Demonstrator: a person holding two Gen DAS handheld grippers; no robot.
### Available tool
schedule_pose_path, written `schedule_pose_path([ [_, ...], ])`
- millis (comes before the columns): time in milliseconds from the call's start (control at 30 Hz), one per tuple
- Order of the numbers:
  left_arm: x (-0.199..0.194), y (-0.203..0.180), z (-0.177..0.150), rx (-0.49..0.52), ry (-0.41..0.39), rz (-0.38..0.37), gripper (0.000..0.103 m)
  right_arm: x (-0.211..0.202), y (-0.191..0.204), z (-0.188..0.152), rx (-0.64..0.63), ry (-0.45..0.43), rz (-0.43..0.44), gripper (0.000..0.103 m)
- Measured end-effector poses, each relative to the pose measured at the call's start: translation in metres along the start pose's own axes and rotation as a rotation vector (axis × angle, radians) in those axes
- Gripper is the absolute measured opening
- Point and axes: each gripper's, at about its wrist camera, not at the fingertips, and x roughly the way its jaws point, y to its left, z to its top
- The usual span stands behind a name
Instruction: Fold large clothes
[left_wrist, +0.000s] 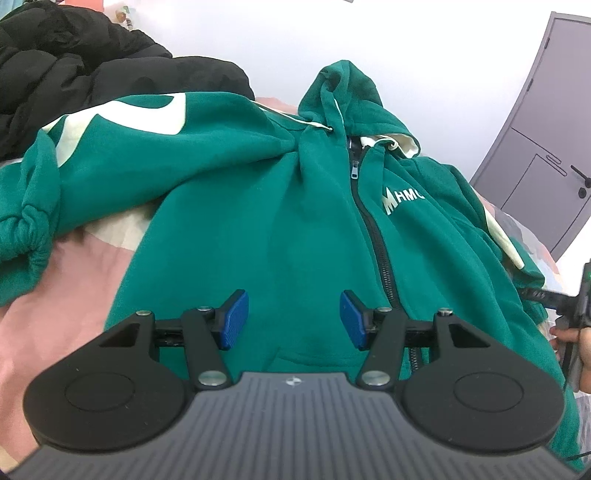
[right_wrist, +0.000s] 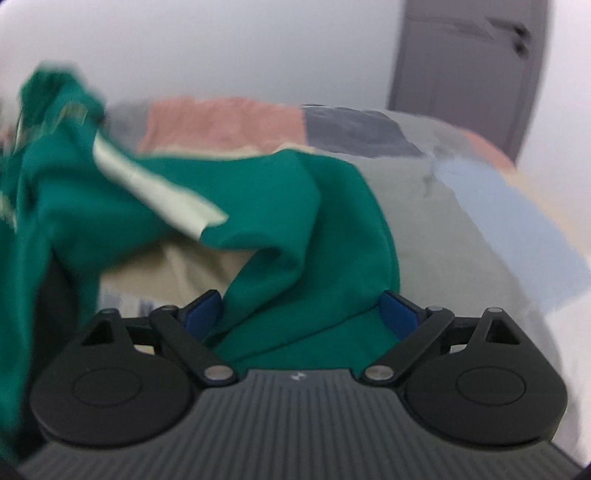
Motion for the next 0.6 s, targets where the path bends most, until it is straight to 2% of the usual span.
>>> schedule_pose_path([
  [100,0.004,-0.004,-0.001,0.009,0.007,0.001,0.061,0.005,0.003,-0.004,-0.090,-0.008,-0.023,0.095],
  [133,0.005,-0.005,-0.001,0.012,0.008,0.001,0.061,0.005,0.003,-0.002,-0.098,-0.008,-0.028,0.090],
  [167,0.006,-0.005,-0.001,0.015,0.008,0.001,0.061,0.006,0.002,-0.001,-0.098,-0.007,-0.037,0.079],
  [200,0.007,-0.006,0.000,0.017,0.007,0.000,0.061,0.004,0.002,0.001,-0.093,-0.008,-0.050,0.073],
  [267,0.007,-0.005,0.001,0.015,0.002,-0.001,0.061,-0.004,-0.001,0.006,-0.086,-0.015,-0.067,0.035],
  [367,0.004,-0.003,0.002,0.005,-0.011,0.001,0.061,-0.021,-0.004,0.018,-0.112,-0.056,-0.132,0.031],
  [467,-0.002,0.000,0.003,-0.005,-0.024,0.002,0.061,-0.058,-0.030,0.040,0.011,-0.112,-0.060,0.029],
  [600,-0.010,0.003,0.006,-0.018,-0.044,-0.002,0.061,-0.111,-0.051,0.083,0.028,-0.157,-0.056,0.026],
])
